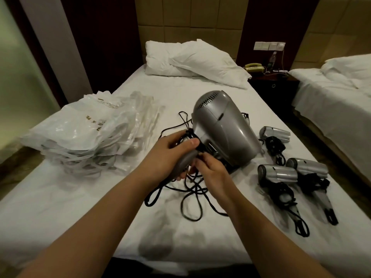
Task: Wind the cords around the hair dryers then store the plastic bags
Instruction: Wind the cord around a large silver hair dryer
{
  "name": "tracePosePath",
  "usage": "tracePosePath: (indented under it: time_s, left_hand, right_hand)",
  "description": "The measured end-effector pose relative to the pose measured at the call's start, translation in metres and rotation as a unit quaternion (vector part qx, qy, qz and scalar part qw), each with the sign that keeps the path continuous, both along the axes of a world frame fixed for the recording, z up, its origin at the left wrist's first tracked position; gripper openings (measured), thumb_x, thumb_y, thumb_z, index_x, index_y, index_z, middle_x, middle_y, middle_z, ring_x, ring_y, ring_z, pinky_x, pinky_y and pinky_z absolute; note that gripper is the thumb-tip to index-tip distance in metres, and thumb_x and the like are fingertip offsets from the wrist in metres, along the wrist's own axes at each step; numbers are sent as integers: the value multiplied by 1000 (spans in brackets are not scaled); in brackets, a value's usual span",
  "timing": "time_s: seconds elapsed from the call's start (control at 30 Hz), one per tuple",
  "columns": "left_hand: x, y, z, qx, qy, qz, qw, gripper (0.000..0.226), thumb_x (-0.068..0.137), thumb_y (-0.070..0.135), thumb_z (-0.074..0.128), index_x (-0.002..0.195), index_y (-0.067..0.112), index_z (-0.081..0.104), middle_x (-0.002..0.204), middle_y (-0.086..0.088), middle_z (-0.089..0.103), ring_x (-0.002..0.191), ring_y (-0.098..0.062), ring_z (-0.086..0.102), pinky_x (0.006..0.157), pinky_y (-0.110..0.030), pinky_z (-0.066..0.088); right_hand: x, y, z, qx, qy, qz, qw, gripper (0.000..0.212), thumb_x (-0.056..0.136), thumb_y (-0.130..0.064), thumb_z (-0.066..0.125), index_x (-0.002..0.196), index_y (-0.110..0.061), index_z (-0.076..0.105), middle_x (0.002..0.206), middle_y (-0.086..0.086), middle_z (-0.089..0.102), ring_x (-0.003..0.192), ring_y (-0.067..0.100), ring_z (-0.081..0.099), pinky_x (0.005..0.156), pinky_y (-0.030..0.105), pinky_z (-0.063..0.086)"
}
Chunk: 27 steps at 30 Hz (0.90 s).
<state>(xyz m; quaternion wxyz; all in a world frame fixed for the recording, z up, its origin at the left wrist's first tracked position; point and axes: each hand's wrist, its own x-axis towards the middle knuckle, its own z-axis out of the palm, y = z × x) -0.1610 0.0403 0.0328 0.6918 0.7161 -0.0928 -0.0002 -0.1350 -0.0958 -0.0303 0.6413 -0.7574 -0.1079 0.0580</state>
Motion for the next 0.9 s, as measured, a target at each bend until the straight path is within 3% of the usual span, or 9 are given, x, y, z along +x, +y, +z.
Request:
tracePosePath:
  time_s: [0.07,0.13,0.2,0.33,0.43,0.53,0.6,0.73,0.9]
  left_hand:
    - [4,2,2,35,-11,57,998,3,87,32,64,87,29,65,60,-5,59,43,-21,48,39,-23,39]
    - [10,7,0,101,-15,120,987,18,87,36,62,97,22,60,65,-5,61,47,-19,52,42,-24,42]
    - [14,12,-5,157,2,159,975,33,85,44,61,105,19,55,72,-8,64,49,-18,55,46,-27,45]
    - [16,15,-13,175,58,182,966,44,89,46,55,116,12,50,77,-6,64,49,-15,57,44,-24,44]
    - [12,19,-8,143,121,134,973,45,88,43,52,112,5,50,79,-12,61,56,-18,56,51,-27,44]
    - [6,21,-7,222,133,72,963,30,94,32,49,114,10,44,83,-8,57,65,-14,54,54,-21,43]
    - [7,23,-12,286,101,68,950,31,97,31,47,119,12,38,83,-5,55,66,-12,54,52,-18,45]
    - [16,31,-34,471,46,84,877,46,98,32,45,136,11,28,109,-13,59,90,-29,61,79,-39,49]
    - [12,20,-50,673,-53,63,735,59,98,40,39,147,21,12,129,-7,48,97,-31,59,65,-33,39]
  right_hand:
    - [-8,0,-3,30,29,36,998,21,96,-14,47,79,-12,59,62,0,58,65,17,57,69,26,46]
    - [-12,-2,-8,89,83,67,990,21,97,-11,45,79,-7,56,55,-1,50,55,16,50,63,26,47]
    - [-15,-5,-9,74,100,90,988,19,98,-12,43,84,-8,56,52,0,47,49,14,45,56,23,45]
    - [-19,-14,-6,-72,42,170,982,16,98,-14,44,102,-22,57,65,-2,57,60,8,48,58,18,40]
    - [-16,-19,-3,-187,15,210,960,31,98,-14,44,121,-35,49,77,-8,57,61,-8,51,62,10,41]
    - [-15,-24,-5,-305,16,235,923,40,98,-23,44,132,-45,43,77,-13,53,63,-2,52,64,13,43]
    - [-16,-27,-4,-357,13,240,903,28,97,-27,46,122,-37,52,78,-14,51,65,6,52,65,19,44]
    - [-19,-24,20,-458,-91,247,849,17,96,-24,46,108,-18,56,88,-2,53,73,14,49,67,25,36]
    - [-22,-6,45,-577,-203,197,766,16,94,-29,46,101,-20,57,111,6,61,105,26,53,72,28,35]
